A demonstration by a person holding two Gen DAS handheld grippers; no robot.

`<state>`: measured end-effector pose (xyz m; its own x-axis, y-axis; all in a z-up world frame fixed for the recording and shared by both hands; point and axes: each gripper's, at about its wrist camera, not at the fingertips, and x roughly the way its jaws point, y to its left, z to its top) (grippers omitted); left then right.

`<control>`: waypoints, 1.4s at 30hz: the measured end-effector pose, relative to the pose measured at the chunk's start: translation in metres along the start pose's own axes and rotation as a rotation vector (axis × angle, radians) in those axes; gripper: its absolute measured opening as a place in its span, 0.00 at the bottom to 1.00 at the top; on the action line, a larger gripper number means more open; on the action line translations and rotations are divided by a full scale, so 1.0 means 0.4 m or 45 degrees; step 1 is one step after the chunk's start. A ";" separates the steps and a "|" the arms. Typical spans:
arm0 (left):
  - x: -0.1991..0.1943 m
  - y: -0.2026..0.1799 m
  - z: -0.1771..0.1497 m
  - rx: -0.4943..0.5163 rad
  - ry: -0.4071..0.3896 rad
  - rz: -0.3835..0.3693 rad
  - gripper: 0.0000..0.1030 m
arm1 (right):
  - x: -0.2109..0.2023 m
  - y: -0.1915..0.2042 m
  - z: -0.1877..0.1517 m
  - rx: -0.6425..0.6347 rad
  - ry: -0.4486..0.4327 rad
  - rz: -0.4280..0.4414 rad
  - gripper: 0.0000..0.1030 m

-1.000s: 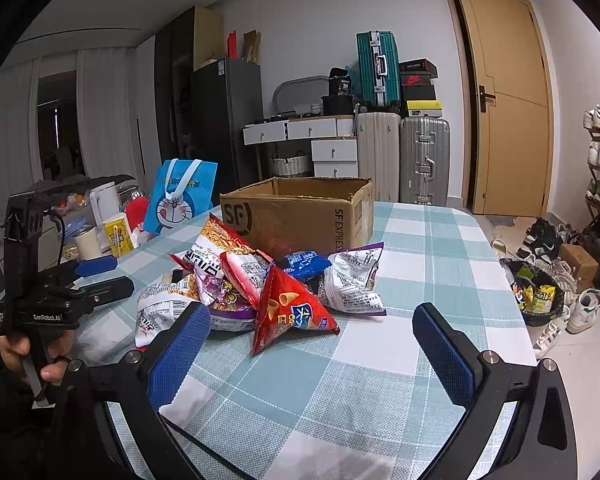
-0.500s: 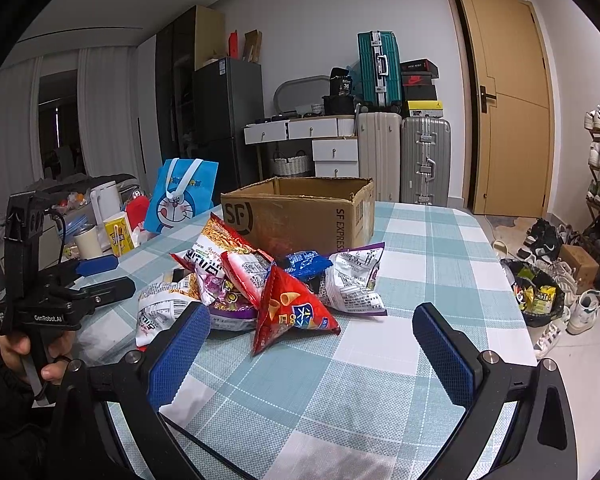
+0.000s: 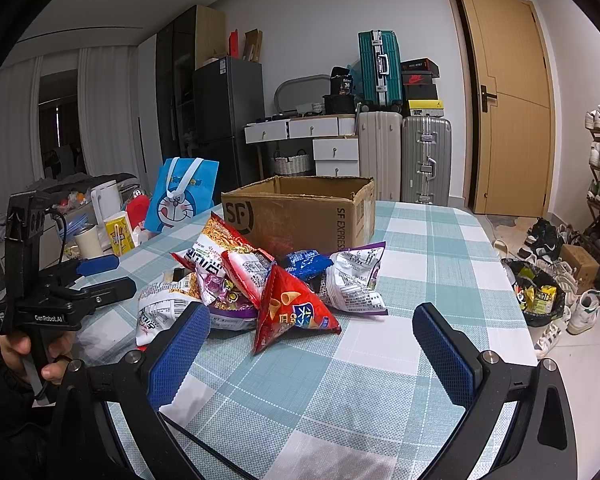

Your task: Organize snacks

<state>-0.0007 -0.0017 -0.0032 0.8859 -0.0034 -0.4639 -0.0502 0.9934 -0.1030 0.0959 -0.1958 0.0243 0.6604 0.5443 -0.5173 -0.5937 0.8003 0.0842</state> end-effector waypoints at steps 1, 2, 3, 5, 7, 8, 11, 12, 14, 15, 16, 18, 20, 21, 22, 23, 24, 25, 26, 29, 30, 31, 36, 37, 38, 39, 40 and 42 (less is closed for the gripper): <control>0.002 0.000 0.001 0.000 0.000 0.000 0.99 | 0.000 0.000 0.000 0.000 0.000 0.001 1.00; 0.002 0.001 0.001 0.000 0.000 0.000 0.99 | 0.000 -0.001 0.000 0.000 0.001 0.000 1.00; 0.002 0.001 0.001 0.000 0.000 0.001 0.99 | 0.001 0.000 0.000 0.001 0.000 -0.001 1.00; 0.002 0.000 0.001 0.000 0.000 0.000 0.99 | 0.000 -0.001 0.000 0.000 0.001 0.000 1.00; 0.002 0.000 0.001 0.000 0.000 0.000 0.99 | 0.001 0.000 0.000 0.000 0.002 -0.001 1.00; 0.002 0.000 0.001 0.001 0.001 0.000 0.99 | 0.000 0.000 0.000 0.000 0.001 0.000 1.00; 0.003 -0.001 0.000 0.001 0.002 0.000 0.99 | 0.001 0.000 0.000 -0.001 0.002 -0.002 1.00; 0.003 -0.001 0.000 0.001 0.002 0.000 0.99 | 0.001 0.000 0.000 -0.001 0.004 -0.001 1.00; 0.004 -0.001 0.000 0.001 0.004 0.001 0.99 | 0.002 0.000 -0.001 -0.002 0.006 -0.002 1.00; 0.003 -0.001 0.000 0.002 0.007 0.001 0.99 | 0.002 0.000 -0.002 0.000 0.009 -0.005 1.00; 0.005 -0.002 0.000 0.003 0.010 0.001 0.99 | 0.003 -0.001 -0.003 0.002 0.011 -0.006 1.00; 0.006 -0.002 -0.001 0.003 0.012 -0.001 0.99 | 0.006 -0.003 -0.004 0.011 0.020 -0.012 1.00; 0.010 -0.001 0.000 0.005 0.020 0.002 0.99 | 0.006 -0.006 -0.004 0.014 0.019 -0.017 1.00; 0.011 -0.001 0.000 0.003 0.023 0.001 0.99 | 0.005 -0.007 -0.003 0.016 0.019 -0.017 1.00; 0.012 0.001 0.000 -0.001 0.027 0.003 0.99 | 0.005 -0.007 -0.004 0.017 0.021 -0.016 1.00; 0.014 0.003 0.001 -0.006 0.031 0.005 0.99 | 0.006 -0.007 -0.004 0.019 0.027 -0.022 1.00; 0.014 0.007 0.002 -0.013 0.031 -0.002 0.99 | 0.009 -0.010 -0.003 0.021 0.031 -0.024 1.00; 0.017 0.014 0.006 -0.031 0.039 -0.015 0.99 | 0.011 -0.010 -0.002 0.022 0.039 -0.024 1.00; 0.018 0.020 0.008 -0.050 0.048 -0.028 0.99 | 0.014 -0.010 -0.001 0.025 0.047 -0.025 1.00; 0.025 0.037 0.018 -0.098 0.078 -0.053 0.99 | 0.026 -0.018 0.009 0.061 0.089 -0.010 1.00; 0.026 0.037 0.021 -0.095 0.083 -0.046 0.99 | 0.030 -0.019 0.011 0.068 0.097 -0.004 1.00; 0.029 0.035 0.025 -0.079 0.090 -0.043 0.99 | 0.035 -0.022 0.016 0.081 0.115 0.008 1.00; 0.047 0.015 0.040 -0.020 0.118 -0.051 0.99 | 0.063 -0.009 0.039 0.058 0.180 -0.013 1.00; 0.056 0.008 0.043 -0.010 0.125 -0.054 0.99 | 0.070 -0.007 0.042 0.055 0.196 -0.022 1.00; 0.063 0.004 0.046 -0.001 0.135 -0.049 0.99 | 0.077 -0.006 0.044 0.054 0.210 -0.027 1.00; 0.073 0.000 0.048 0.007 0.148 -0.043 0.99 | 0.090 -0.005 0.046 0.052 0.240 -0.032 1.00; 0.086 -0.003 0.049 0.017 0.169 -0.044 0.99 | 0.099 -0.004 0.048 0.051 0.256 -0.031 1.00; 0.103 -0.009 0.048 0.035 0.203 -0.048 0.99 | 0.119 -0.006 0.048 0.057 0.292 -0.023 1.00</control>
<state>0.0446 -0.0031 -0.0051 0.8023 -0.0570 -0.5942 -0.0034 0.9950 -0.1002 0.1375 -0.1670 0.0160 0.5460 0.4626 -0.6984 -0.5586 0.8224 0.1080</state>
